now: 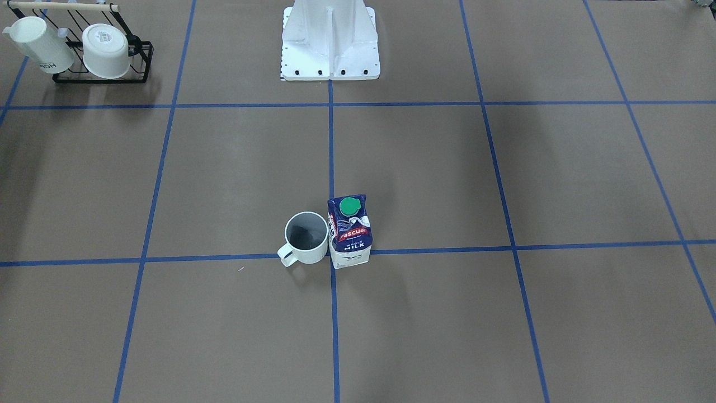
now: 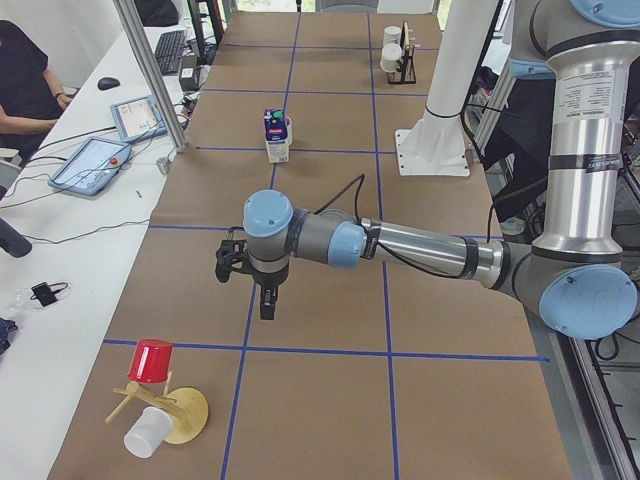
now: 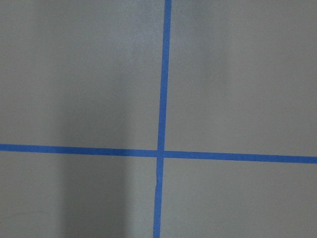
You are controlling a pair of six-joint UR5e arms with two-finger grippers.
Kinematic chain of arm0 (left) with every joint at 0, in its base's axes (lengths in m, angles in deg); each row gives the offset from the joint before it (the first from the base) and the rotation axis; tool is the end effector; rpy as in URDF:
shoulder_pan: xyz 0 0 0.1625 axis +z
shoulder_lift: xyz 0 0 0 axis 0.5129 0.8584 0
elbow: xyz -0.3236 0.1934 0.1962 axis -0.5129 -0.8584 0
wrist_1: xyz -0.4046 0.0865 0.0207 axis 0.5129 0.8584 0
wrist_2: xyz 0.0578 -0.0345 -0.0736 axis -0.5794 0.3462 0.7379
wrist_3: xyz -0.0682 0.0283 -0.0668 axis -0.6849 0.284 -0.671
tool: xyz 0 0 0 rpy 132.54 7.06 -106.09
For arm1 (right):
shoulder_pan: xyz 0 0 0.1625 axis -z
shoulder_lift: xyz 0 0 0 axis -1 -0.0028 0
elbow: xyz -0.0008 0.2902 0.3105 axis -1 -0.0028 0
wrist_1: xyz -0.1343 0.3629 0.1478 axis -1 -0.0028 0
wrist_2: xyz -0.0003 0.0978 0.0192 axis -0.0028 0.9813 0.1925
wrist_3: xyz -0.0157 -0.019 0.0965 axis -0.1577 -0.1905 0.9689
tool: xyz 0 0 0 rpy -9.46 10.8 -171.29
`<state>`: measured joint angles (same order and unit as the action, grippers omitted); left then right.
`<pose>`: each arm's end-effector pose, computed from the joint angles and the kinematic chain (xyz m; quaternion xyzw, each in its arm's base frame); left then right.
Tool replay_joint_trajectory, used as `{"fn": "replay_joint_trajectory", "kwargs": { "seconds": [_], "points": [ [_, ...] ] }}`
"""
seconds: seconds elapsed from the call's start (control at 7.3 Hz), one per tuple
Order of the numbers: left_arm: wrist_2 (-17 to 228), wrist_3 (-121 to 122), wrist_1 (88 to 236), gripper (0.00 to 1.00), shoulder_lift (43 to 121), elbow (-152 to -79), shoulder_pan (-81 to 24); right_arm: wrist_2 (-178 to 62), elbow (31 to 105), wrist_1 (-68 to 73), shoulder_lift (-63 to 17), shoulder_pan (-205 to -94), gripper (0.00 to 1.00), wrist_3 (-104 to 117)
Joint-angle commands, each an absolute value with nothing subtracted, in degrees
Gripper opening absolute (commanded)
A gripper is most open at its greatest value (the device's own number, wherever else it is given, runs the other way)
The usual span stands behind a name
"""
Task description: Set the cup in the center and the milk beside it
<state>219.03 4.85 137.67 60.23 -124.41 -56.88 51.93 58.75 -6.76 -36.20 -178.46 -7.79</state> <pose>-0.0435 -0.4842 0.5869 0.0369 0.3892 -0.0316 0.9199 0.0524 -0.5497 0.6463 0.0257 -0.3658 -0.0055 0.9303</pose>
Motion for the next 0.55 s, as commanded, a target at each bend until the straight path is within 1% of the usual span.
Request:
{"fn": "replay_joint_trajectory", "kwargs": {
  "seconds": [0.0, 0.14, 0.41],
  "points": [
    [218.9, 5.8, 137.9, 0.98, 59.2, -118.7, -57.5, 51.8, 58.4, -6.6, -36.9, -178.5, 1.00, -7.4],
    [219.0, 5.8, 137.9, 0.98, 59.1, -116.3, -57.6, 52.0, 58.3, -8.0, -37.0, -178.5, 1.00, -7.4],
    [219.2, 5.5, 137.9, 0.98, 58.7, -116.1, -57.5, 52.3, 60.4, -15.2, -35.9, -178.7, 1.00, -7.4]
  ]
}}
